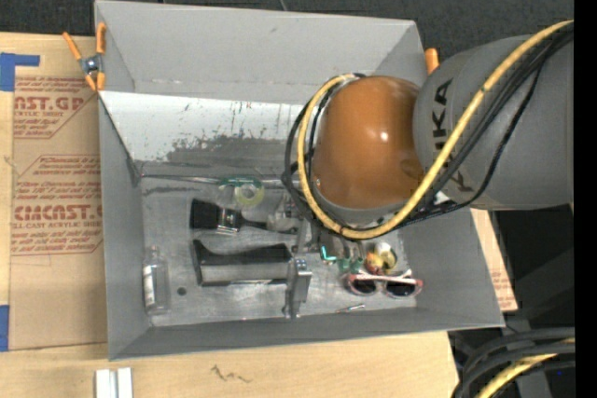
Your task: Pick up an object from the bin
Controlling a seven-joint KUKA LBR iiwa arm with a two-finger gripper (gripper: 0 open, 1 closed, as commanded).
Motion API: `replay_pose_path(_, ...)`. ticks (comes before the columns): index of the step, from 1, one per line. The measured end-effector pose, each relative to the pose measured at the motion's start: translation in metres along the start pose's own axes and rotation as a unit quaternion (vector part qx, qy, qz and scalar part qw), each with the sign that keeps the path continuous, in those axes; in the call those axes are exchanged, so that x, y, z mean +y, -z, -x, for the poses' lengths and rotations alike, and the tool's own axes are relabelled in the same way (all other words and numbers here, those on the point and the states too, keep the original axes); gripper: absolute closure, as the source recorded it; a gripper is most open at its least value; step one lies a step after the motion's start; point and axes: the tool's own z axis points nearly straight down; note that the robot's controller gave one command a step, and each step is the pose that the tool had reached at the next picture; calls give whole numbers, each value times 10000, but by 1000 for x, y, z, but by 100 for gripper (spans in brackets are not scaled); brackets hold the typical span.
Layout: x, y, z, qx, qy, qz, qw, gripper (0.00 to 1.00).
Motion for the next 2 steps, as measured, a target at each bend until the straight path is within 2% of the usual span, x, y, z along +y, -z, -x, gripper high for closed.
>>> replay_pose_path(1, 0, 4, 2, -39, -7, 5, 10000, 0)
replay_pose_path(2, -1, -117, 44, -63, 244, 8, 9997, 100)
